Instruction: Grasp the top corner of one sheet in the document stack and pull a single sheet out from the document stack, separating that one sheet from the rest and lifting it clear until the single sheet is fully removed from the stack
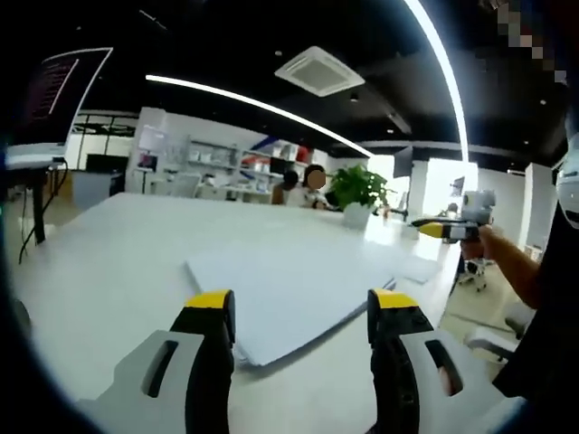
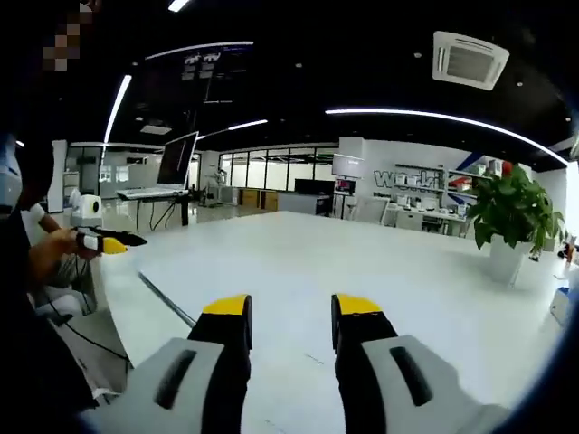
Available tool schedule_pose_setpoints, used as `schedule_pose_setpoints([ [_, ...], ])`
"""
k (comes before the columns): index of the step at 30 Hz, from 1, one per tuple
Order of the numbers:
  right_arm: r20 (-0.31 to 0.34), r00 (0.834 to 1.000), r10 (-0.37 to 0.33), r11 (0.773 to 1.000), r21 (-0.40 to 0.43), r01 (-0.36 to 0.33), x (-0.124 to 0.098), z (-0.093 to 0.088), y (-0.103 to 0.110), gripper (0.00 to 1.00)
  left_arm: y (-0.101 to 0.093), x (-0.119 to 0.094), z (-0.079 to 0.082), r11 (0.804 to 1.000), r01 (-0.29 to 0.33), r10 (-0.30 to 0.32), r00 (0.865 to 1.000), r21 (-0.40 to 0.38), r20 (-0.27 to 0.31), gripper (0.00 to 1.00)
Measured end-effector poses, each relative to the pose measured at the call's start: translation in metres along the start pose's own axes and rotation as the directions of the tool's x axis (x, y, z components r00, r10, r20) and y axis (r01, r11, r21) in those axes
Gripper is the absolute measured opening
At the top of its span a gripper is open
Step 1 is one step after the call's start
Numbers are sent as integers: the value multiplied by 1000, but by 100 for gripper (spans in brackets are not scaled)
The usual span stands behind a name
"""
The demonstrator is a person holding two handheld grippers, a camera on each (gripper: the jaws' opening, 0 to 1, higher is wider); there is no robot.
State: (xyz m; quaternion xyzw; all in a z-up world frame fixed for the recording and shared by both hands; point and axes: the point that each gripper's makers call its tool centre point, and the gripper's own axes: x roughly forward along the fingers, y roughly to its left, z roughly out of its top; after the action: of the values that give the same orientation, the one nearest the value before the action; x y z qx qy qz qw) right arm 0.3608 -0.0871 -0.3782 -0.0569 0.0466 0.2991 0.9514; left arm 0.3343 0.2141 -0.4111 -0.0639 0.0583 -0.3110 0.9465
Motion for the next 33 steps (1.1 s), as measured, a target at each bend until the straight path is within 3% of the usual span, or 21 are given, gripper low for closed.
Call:
schedule_pose_setpoints([
  [6, -6, 999, 39, 999, 3, -39, 5, -16, 21, 35, 1, 2, 4, 999, 19, -18, 1000, 32, -20, 59],
  [8, -14, 999, 53, 998, -36, -53, 6, -21, 28, 35, -1, 3, 5, 999, 32, -31, 999, 39, -22, 59],
  [12, -39, 999, 13, 982, -186, -20, 7, -30, 32, 36, -4, 10, 4, 995, 84, -82, 996, 51, -40, 58],
  [17, -34, 999, 6, 968, -249, -14, 7, -36, 43, 37, -6, 16, -7, 989, 134, -127, 987, 68, -96, 55],
  [25, -41, 999, 8, 959, -282, -19, 7, -43, 65, 36, -11, 15, -7, 981, 193, -188, 974, 30, -127, 55],
  [33, -32, 999, 11, 963, -268, -19, 9, -41, 70, 36, -10, 14, -9, 974, 211, -196, 966, 79, -169, 54],
])
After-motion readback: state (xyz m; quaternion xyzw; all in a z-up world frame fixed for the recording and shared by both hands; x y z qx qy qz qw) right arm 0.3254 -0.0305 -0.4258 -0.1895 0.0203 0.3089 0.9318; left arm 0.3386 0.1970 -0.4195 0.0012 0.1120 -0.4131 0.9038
